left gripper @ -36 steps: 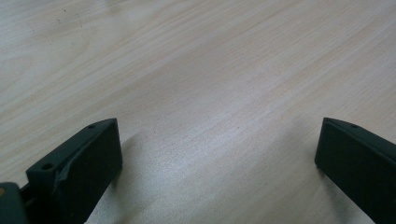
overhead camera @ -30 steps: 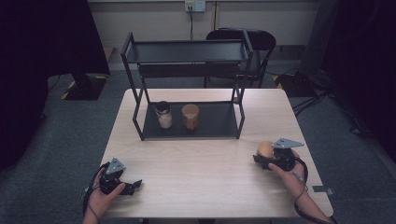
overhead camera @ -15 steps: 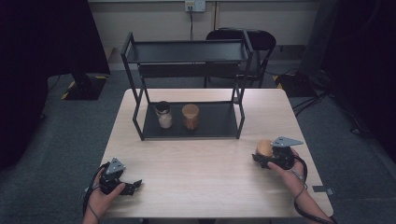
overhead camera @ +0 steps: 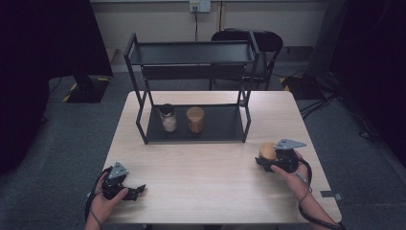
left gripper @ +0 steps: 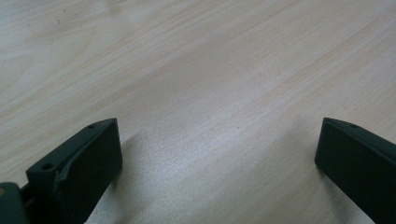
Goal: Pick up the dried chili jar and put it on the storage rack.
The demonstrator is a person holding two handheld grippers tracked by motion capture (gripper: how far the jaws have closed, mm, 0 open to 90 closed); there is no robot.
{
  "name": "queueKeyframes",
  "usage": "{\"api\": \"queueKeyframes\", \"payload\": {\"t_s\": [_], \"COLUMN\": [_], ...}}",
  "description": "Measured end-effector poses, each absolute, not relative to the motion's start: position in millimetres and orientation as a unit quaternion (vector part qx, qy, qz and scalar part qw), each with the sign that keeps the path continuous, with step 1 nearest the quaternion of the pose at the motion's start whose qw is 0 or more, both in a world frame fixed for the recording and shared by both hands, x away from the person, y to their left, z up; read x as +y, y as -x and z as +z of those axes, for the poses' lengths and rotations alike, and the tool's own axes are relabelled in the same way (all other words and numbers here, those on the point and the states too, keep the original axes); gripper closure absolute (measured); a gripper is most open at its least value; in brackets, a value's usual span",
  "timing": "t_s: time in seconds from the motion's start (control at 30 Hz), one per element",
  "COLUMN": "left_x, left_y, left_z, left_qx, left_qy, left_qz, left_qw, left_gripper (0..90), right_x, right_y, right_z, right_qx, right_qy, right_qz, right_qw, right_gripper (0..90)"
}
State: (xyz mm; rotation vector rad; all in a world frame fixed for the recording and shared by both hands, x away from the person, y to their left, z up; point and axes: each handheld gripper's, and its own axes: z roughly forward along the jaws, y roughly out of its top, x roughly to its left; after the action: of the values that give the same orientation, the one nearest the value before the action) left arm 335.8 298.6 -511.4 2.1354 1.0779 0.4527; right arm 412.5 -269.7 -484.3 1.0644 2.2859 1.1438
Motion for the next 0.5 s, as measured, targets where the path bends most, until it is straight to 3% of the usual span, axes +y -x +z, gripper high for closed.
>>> {"api": "queueKeyframes", "payload": {"t_s": [0.5], "left_x": [299], "left_y": [-336], "left_z": [-511], "left_qx": [0.415], "left_qy": [-0.823], "left_qz": [0.174], "left_qw": [0.346], "left_gripper": [0.2], "right_x": [-257], "right_y": [-417], "right_z": [-484], "right_qx": [0.82], "right_qy": [-0.368], "right_qz": [0.401], "right_qw": [0.179], "right_gripper": [25.2]}}
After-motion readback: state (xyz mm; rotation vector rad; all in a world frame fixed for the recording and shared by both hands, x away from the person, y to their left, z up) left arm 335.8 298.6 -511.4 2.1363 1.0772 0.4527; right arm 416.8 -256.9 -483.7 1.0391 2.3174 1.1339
